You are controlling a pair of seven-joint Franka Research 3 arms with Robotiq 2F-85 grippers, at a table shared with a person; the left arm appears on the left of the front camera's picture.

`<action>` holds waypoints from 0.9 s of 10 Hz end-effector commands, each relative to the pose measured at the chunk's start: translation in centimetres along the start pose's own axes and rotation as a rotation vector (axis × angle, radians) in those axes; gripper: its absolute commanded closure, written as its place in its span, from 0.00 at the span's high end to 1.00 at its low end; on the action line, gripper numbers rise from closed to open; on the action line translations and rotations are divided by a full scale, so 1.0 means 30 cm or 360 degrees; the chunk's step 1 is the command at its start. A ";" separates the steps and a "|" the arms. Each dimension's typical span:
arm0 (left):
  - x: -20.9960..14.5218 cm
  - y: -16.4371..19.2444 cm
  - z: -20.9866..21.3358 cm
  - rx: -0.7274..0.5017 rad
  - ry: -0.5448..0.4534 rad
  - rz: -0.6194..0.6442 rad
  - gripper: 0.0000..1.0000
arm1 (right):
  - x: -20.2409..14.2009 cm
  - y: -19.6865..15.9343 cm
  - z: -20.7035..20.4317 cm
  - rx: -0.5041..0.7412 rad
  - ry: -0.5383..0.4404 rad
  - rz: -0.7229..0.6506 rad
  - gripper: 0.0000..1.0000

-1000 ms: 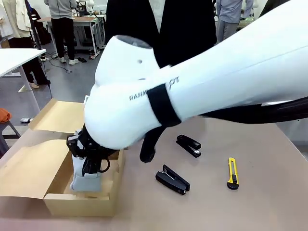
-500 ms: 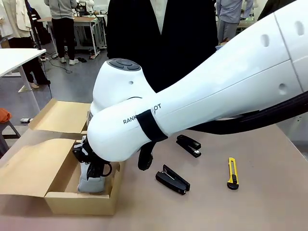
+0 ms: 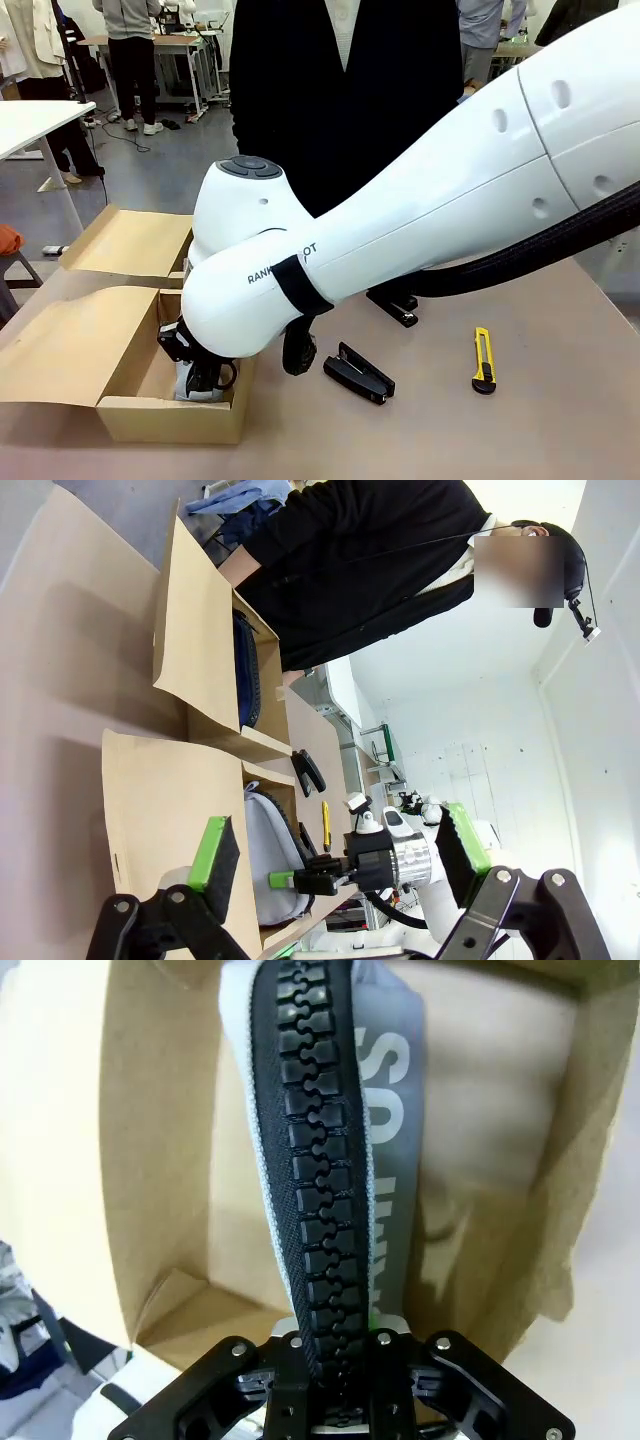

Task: Place items inside the box.
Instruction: Pick up a Pencil pouch or Stapler and place it inside the Mailer Box closest to the robot.

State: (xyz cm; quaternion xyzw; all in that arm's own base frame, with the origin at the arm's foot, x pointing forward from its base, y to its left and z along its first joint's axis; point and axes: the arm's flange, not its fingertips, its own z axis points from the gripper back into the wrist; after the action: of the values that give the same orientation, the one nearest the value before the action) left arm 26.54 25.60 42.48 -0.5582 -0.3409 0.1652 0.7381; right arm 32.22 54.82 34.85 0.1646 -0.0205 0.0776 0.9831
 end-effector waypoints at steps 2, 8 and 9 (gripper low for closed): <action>0.000 -0.002 -0.001 -0.0032 -0.0019 -0.0031 1.00 | -0.005 0.014 0.000 -0.0016 0.0015 -0.0029 0.51; 0.000 -0.002 -0.001 -0.0032 -0.0019 -0.0031 1.00 | -0.041 0.015 0.059 0.0050 0.0004 0.0011 0.98; 0.000 -0.002 -0.001 -0.0032 -0.0019 -0.0031 1.00 | -0.039 0.015 0.059 0.0047 0.0011 0.0012 1.00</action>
State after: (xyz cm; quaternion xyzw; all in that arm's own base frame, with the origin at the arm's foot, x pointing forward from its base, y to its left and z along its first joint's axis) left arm 26.54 25.60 42.48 -0.5582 -0.3409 0.1652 0.7381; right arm 31.37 55.15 36.45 0.1760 -0.0200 0.0781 0.9811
